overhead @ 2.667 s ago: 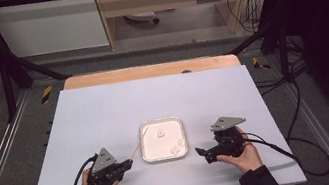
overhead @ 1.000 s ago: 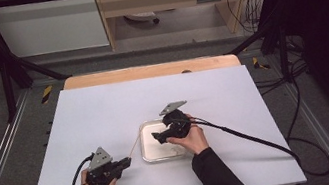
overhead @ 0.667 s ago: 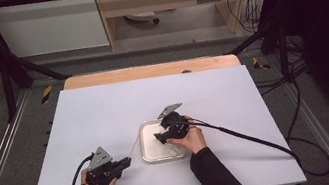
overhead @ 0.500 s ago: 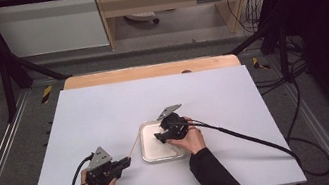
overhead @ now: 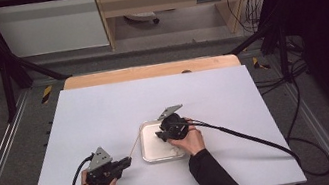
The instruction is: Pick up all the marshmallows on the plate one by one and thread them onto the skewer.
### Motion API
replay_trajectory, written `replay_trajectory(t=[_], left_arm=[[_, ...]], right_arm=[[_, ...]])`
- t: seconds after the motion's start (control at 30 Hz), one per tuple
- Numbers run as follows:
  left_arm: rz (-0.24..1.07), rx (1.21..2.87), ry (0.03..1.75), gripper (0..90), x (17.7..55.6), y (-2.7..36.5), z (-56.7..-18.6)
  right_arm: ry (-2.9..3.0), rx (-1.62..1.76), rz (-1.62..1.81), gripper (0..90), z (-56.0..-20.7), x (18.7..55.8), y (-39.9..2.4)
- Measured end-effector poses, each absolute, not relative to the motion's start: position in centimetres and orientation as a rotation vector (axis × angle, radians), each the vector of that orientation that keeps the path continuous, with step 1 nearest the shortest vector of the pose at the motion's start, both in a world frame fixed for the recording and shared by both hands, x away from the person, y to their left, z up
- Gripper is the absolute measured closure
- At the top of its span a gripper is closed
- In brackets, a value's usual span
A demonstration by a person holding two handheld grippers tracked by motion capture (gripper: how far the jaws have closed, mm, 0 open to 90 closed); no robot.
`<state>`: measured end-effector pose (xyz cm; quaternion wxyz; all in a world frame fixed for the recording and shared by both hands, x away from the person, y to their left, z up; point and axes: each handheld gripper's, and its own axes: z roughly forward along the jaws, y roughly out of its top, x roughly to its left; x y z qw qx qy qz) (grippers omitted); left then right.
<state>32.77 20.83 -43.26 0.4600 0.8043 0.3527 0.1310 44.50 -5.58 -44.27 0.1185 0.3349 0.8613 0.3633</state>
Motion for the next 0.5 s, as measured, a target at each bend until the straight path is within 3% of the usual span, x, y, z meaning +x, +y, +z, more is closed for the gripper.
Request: replay_trajectory(t=[0.5], left_arm=[[0.330, 1.960, 0.840, 88.4, 32.4, 20.4, -43.1]], right_arm=[[2.427, 1.045, 1.482, 70.2, -38.8, 42.0, -10.2]])
